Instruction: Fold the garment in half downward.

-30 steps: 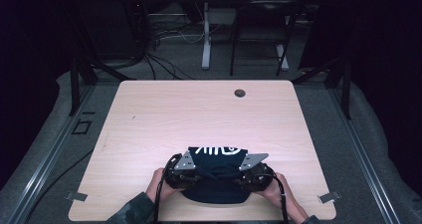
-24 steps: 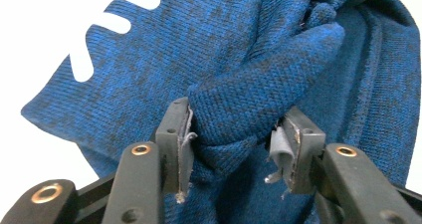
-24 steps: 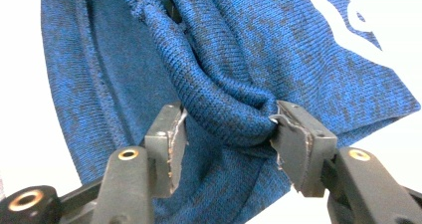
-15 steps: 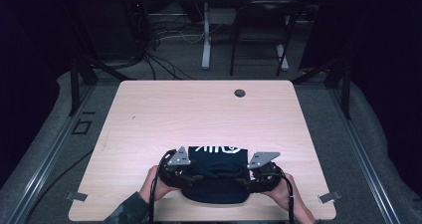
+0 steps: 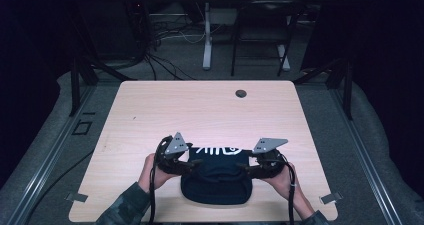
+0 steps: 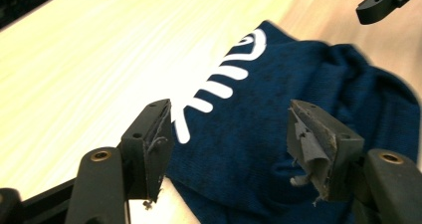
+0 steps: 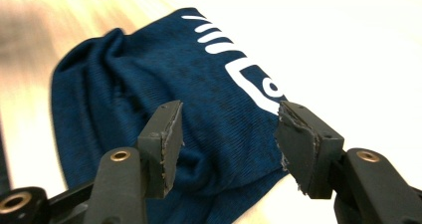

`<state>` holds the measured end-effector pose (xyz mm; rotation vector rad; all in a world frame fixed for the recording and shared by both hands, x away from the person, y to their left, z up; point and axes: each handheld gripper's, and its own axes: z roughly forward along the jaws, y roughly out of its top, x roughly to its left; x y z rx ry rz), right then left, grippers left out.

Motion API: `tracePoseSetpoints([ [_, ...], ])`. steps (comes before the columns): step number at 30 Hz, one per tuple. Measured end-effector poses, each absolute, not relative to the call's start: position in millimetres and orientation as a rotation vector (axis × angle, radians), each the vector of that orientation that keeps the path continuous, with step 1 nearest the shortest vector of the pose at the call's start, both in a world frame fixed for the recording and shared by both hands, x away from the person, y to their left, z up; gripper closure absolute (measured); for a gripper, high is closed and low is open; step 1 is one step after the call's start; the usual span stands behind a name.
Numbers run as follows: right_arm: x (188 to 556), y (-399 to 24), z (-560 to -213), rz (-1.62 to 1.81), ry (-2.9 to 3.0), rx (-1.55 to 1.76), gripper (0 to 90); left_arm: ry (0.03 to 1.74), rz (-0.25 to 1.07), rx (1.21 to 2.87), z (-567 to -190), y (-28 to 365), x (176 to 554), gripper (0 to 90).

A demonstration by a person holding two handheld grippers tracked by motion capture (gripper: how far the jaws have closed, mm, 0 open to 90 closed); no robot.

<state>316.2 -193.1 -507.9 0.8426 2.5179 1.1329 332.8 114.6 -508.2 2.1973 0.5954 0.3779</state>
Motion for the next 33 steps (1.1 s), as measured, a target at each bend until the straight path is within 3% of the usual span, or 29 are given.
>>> tracePoseSetpoints([
  [9, 319, -177, -541, 1.01, 2.616, 0.837, 43.1, 0.619, 0.35, 2.312, -540, 105, 330, 31.3],
  [20, 310, -179, -557, 0.951, 2.655, 0.827, 35.6, 0.625, 0.364, 2.35, -562, 108, 315, 28.4],
  [26, 310, -182, -553, 0.966, 2.618, 0.862, 22.6, 0.684, 0.361, 2.281, -556, 118, 317, 19.6],
  [33, 307, -198, -536, 1.018, 2.526, 0.912, 15.4, 0.766, 0.434, 2.208, -543, 141, 317, 15.3],
])
